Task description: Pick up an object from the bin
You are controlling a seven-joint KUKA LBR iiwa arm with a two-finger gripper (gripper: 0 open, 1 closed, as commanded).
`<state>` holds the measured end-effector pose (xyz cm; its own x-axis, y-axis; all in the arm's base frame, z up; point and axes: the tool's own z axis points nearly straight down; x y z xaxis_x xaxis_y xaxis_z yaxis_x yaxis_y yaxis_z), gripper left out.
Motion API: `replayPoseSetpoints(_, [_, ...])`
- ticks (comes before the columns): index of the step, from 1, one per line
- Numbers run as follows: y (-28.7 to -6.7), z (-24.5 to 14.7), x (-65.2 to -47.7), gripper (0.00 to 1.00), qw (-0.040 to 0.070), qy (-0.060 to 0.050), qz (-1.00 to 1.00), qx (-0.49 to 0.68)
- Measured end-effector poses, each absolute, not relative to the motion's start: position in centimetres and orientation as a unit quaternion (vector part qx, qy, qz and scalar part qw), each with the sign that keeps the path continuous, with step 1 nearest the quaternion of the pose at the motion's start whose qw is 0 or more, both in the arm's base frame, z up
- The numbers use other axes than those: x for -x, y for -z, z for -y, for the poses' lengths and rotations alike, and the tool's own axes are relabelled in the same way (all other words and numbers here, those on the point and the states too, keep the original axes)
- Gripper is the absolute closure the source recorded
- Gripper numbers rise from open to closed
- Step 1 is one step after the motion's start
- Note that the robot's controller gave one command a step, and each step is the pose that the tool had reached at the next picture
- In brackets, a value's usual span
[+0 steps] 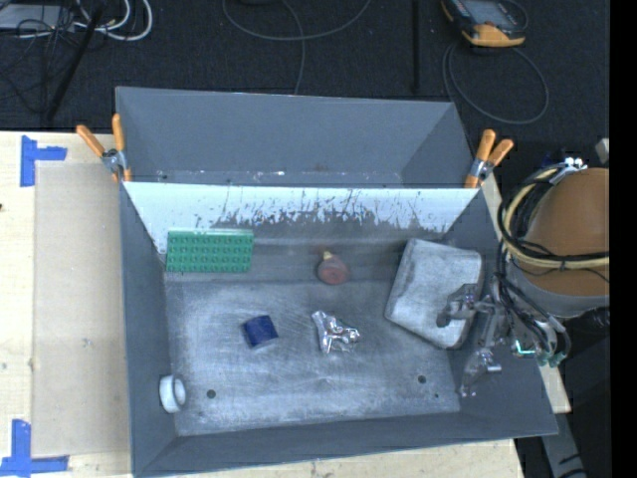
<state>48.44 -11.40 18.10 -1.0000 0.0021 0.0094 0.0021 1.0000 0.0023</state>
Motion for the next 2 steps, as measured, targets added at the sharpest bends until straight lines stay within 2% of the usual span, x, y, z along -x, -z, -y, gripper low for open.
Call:
replayPoseSetpoints(1, [-12.9,5.4,-52.8,0.0,0.002,0.002,0.999,0.038])
replayPoseSetpoints(2, [-7.2,-0.5,-56.8,0.0,-0.001,-0.001,1.0,-0.024])
